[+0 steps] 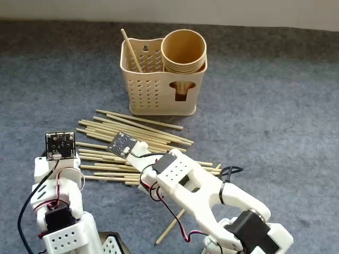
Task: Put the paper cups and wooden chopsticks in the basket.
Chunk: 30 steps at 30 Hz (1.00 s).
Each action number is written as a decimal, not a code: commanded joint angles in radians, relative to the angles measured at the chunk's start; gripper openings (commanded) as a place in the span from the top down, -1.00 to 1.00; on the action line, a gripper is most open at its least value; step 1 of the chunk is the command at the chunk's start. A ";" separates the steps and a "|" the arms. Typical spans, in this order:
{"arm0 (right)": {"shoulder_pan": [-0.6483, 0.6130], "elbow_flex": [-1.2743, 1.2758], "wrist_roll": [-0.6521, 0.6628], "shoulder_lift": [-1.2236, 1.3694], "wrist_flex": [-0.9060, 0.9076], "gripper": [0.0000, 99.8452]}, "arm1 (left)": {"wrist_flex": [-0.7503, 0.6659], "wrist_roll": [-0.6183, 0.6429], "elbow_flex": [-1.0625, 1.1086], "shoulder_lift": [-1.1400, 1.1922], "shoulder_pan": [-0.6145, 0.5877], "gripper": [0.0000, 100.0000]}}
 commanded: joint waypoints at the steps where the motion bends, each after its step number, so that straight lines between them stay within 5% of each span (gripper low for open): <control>1: 0.005 -0.016 0.015 0.016 -0.039 0.73 | -0.025 0.006 0.010 -0.002 -0.005 0.80; 30: 0.031 -0.015 0.015 -0.018 0.041 0.99 | -0.025 0.006 0.010 -0.002 -0.005 0.80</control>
